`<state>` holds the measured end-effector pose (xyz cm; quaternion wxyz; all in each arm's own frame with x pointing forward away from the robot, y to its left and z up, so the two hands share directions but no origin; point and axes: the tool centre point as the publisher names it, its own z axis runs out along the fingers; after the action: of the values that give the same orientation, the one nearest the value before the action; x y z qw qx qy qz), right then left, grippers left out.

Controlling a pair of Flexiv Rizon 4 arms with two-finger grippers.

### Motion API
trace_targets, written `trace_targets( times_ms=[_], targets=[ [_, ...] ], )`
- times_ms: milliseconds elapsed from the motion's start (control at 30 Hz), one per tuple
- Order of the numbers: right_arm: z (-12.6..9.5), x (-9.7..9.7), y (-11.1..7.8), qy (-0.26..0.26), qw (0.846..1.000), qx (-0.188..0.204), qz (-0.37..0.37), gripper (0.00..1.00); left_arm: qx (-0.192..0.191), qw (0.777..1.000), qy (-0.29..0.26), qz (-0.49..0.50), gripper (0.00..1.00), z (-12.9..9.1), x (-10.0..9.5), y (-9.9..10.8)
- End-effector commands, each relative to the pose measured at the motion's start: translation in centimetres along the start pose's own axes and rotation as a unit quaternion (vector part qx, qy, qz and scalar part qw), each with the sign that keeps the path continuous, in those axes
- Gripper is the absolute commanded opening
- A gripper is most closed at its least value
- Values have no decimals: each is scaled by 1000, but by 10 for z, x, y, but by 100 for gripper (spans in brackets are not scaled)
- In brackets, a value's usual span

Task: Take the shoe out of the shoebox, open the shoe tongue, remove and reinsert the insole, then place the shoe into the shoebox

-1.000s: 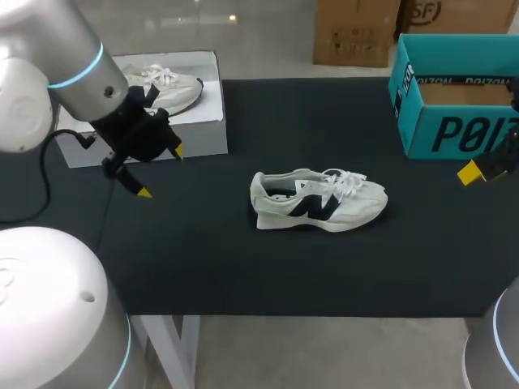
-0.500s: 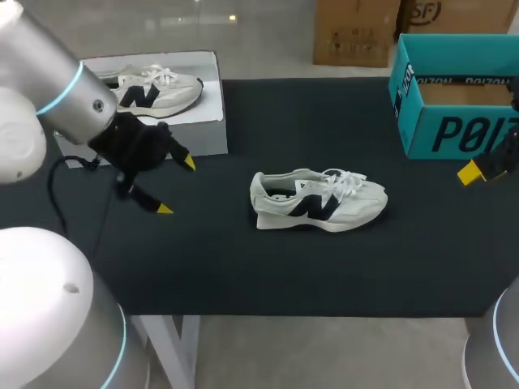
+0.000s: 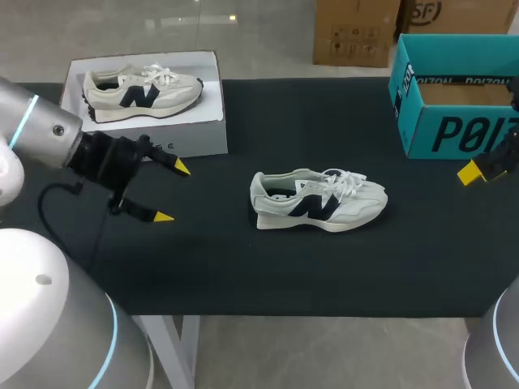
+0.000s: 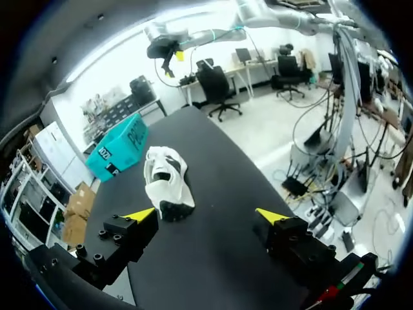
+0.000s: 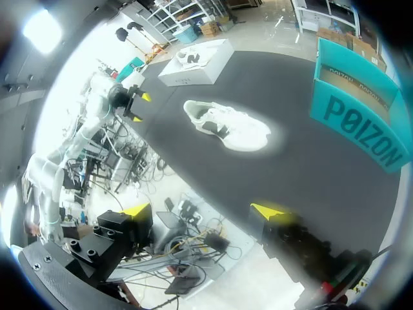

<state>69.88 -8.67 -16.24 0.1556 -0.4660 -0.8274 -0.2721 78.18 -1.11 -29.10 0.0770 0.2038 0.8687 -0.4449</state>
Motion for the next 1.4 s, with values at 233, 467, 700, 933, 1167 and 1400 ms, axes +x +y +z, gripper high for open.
trace_targets(
  times_ms=[233, 467, 700, 933, 1167, 1400],
  targets=[
    [0, 0, 0, -1, 1000, 1, 1, 100, 93, 995, 25, -12, 100, 19, -13, 9],
    [0, 0, 0, -1, 1000, 1, 1, 100, 157, 987, -14, -34, 100, 28, -5, 23],
    [0, 0, 0, -1, 1000, 1, 1, 100, 184, 980, -46, -61, 100, 44, 5, 34],
    [0, 0, 0, -1, 1000, 1, 1, 100, 186, 978, -62, -74, 100, 59, -2, 34],
    [0, 0, 0, -1, 1000, 1, 1, 100, 195, 975, -59, -89, 100, 74, -13, 39],
    [0, 0, 0, -1, 1000, 1, 1, 100, 186, 975, -59, -104, 100, 85, -29, 53]
  ],
)
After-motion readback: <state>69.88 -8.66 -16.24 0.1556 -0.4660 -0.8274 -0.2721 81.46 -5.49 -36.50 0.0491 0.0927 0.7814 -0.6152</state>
